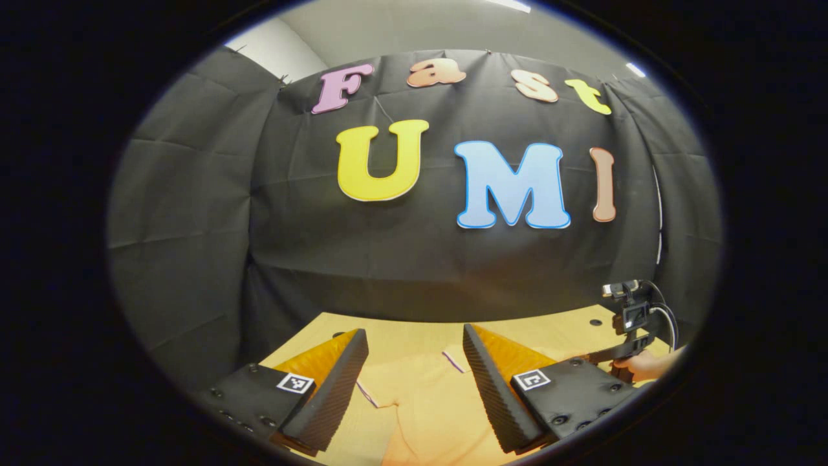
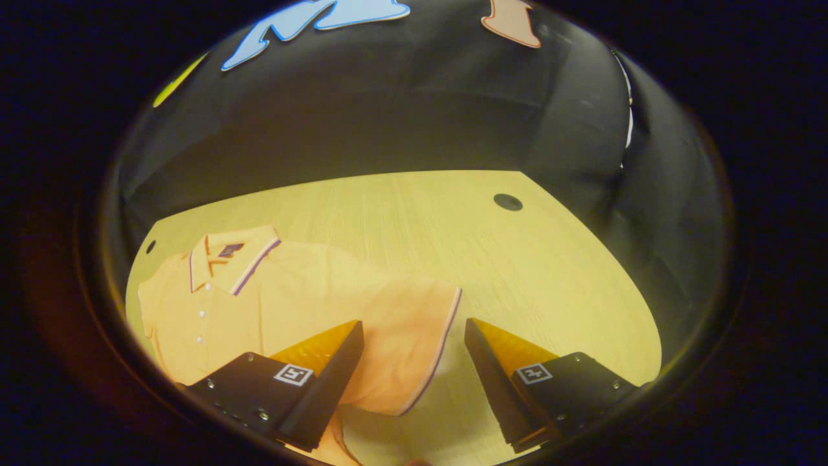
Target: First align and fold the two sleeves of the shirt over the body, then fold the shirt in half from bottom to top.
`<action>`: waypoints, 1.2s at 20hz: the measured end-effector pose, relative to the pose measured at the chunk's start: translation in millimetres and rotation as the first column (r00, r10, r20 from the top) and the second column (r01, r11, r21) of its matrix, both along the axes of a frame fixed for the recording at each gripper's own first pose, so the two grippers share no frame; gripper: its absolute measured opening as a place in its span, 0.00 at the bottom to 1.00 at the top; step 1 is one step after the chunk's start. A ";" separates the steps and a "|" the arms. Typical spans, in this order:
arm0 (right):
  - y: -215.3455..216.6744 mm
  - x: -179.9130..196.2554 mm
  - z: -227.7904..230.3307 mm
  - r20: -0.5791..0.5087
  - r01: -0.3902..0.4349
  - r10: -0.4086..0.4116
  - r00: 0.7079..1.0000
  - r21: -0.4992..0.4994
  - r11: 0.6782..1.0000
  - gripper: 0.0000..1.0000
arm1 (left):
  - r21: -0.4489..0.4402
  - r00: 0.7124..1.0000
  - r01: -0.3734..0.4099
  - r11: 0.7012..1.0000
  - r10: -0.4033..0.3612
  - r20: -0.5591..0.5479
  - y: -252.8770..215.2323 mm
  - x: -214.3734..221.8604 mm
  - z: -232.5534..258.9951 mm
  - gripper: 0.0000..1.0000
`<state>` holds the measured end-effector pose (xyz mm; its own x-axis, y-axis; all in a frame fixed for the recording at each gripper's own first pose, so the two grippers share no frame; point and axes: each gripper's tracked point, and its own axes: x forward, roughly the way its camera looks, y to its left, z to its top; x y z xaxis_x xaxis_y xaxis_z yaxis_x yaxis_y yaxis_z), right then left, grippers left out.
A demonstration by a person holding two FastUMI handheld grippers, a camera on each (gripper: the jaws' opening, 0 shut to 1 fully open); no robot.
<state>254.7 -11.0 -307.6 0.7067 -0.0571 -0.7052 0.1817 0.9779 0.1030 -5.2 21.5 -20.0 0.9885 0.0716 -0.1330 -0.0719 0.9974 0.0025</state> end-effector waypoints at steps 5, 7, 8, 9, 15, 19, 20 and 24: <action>6.9 2.3 -17.3 -0.041 -0.004 0.005 0.999 0.043 0.999 0.98 | -0.001 1.000 -0.012 1.000 0.012 -0.004 1.4 -1.9 0.4 0.96; 8.7 5.3 -18.5 -0.039 0.003 -0.001 0.999 0.060 0.998 0.95 | -0.001 1.000 -0.017 1.000 0.017 -0.004 1.7 -3.7 0.2 0.95; 9.5 5.0 -18.3 -0.041 0.004 -0.002 0.999 0.063 0.998 0.91 | -0.002 1.000 -0.020 1.000 0.020 -0.005 2.7 -4.2 0.0 0.96; 9.4 5.3 -17.9 -0.036 0.003 0.000 0.999 0.065 0.998 0.91 | -0.003 1.000 -0.023 1.000 0.023 -0.006 3.1 -4.3 -0.2 0.96; 13.9 7.4 -16.4 -0.039 0.019 -0.016 0.999 0.088 0.996 0.23 | -0.019 0.999 -0.043 0.999 0.043 -0.010 3.4 -6.6 -1.0 0.95; 18.9 8.6 -8.6 -0.017 0.005 -0.004 1.000 0.071 0.997 0.04 | -0.006 0.999 -0.050 0.999 0.050 -0.012 7.1 -8.4 0.0 0.95; 20.0 8.5 -3.4 -0.004 -0.004 0.004 1.000 0.058 0.998 0.04 | -0.004 0.999 -0.053 0.999 0.053 -0.011 8.4 -8.2 0.2 0.95; 28.3 9.3 23.9 0.055 -0.058 0.057 0.997 0.021 0.998 0.04 | -0.009 0.998 -0.059 0.998 0.059 -0.014 8.4 -9.1 0.0 0.95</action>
<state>264.0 17.3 -283.6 0.7455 0.0000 -0.6665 0.1191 0.9839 0.1333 -14.3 29.8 -20.0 0.9806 0.1286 -0.1477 -0.1308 0.9914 -0.0054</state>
